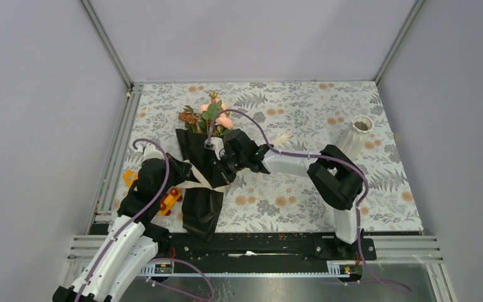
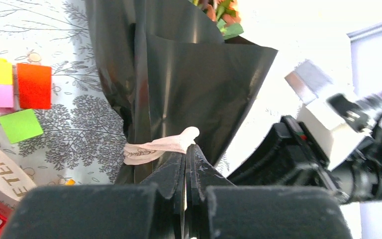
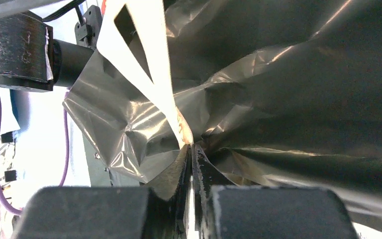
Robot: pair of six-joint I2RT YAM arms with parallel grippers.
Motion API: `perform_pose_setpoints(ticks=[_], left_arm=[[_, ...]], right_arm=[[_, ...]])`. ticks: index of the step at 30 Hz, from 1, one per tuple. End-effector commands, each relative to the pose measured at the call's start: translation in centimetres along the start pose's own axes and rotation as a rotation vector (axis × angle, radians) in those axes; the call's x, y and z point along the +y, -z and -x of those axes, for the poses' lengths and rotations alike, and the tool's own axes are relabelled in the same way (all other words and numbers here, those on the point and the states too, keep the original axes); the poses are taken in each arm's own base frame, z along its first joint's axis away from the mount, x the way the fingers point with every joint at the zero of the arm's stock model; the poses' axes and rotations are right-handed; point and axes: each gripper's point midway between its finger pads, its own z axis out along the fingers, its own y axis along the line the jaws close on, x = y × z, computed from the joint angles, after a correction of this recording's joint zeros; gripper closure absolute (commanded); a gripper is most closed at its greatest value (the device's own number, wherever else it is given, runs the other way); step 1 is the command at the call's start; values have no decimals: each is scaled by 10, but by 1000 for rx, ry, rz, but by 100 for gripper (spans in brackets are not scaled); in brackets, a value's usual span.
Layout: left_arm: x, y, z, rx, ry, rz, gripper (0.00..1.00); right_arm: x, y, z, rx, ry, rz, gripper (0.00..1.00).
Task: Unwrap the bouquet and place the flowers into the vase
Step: Untie the ribbon from the wrapping paper.
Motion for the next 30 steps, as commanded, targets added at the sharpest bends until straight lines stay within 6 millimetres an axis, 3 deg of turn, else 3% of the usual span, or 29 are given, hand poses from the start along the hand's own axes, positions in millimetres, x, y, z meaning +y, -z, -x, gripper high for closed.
perform_pose_setpoints(ticks=[1, 5, 15, 30], left_arm=[[0, -1, 35, -139, 42, 47, 100], [18, 2, 43, -199, 70, 129, 100], [43, 13, 52, -271, 106, 222, 100], [58, 13, 44, -254, 121, 272, 100]], right_arm=[[15, 21, 28, -124, 66, -36, 97], [13, 30, 26, -166, 57, -83, 100], [-1, 48, 14, -257, 11, -198, 100], [-22, 73, -14, -369, -128, -353, 100]])
